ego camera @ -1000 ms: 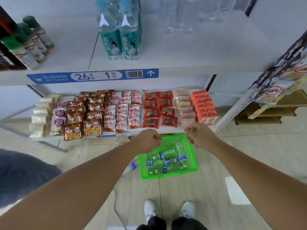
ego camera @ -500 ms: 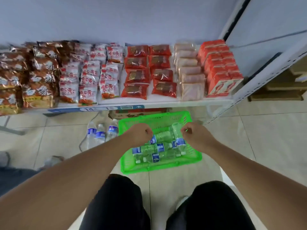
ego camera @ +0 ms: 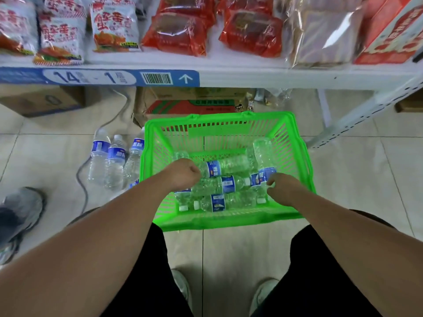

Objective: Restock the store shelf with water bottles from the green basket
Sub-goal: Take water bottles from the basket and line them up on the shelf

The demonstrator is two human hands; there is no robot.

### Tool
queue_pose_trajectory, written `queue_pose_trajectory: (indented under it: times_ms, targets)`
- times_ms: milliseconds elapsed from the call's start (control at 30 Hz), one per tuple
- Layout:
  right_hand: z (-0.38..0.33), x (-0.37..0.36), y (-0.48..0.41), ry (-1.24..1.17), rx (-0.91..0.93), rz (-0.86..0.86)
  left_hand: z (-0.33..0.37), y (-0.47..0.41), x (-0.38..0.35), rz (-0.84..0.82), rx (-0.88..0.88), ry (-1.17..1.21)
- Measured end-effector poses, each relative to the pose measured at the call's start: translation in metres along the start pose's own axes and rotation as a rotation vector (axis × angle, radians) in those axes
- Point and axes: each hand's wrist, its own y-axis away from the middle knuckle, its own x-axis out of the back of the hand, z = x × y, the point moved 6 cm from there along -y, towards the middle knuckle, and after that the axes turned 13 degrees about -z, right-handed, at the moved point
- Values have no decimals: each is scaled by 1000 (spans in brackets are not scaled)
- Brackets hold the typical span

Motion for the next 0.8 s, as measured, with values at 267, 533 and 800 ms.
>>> queue_pose_trajectory:
  times_ms: [267, 533, 800]
  targets:
    - [6, -38, -35, 181, -38, -229, 29, 5, -19, -46, -70, -128]
    - [2, -61, -66, 236, -68, -324, 37, -5, -26, -21, -85, -131]
    - [-6, -43, -51, 252, -102, -12, 29, -8, -24, -24, -78, -108]
